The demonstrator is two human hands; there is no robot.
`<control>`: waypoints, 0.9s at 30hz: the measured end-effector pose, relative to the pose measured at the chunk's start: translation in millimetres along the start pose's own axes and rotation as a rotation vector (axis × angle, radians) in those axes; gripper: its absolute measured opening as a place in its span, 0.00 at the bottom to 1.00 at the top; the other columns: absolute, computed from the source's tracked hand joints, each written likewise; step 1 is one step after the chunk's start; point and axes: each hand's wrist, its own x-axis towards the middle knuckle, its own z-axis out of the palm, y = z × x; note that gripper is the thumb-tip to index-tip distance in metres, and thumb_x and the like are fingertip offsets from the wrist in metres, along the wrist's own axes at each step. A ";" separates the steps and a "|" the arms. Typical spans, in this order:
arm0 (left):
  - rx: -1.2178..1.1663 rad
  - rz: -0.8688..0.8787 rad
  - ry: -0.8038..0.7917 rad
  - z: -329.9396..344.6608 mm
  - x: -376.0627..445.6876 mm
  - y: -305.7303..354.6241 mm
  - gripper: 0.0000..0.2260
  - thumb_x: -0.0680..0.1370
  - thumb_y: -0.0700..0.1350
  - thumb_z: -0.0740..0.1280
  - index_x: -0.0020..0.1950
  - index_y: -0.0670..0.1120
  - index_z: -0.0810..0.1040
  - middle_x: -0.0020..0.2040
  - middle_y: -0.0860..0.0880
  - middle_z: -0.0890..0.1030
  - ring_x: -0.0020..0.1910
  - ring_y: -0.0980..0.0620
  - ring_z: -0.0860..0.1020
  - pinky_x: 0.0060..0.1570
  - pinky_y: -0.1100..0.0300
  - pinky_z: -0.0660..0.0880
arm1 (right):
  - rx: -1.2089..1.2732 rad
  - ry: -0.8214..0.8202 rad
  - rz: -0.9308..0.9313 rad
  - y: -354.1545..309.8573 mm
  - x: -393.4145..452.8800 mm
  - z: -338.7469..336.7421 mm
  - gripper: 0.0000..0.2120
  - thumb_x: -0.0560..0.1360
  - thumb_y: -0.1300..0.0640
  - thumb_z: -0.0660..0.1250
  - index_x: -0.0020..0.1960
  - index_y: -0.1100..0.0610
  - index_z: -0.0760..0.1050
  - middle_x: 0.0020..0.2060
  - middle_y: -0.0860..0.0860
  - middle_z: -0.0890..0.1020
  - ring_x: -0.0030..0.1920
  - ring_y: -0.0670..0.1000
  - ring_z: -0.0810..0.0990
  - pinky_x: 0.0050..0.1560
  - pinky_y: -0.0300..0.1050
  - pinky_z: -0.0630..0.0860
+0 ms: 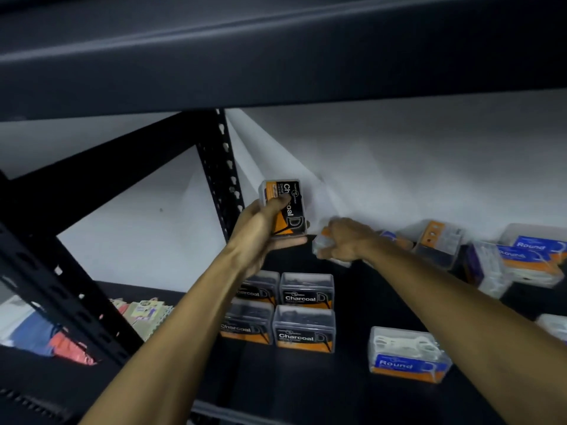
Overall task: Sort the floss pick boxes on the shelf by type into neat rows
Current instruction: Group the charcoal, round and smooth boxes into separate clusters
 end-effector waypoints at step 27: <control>0.194 0.009 0.146 14.5 1.4 4.3 0.15 0.78 0.45 0.68 0.63 0.45 0.72 0.52 0.42 0.83 0.44 0.45 0.86 0.41 0.53 0.82 | 1.513 -0.067 -0.017 61.9 -69.7 -32.4 0.25 0.66 0.60 0.69 0.63 0.57 0.72 0.50 0.61 0.81 0.50 0.60 0.81 0.53 0.57 0.78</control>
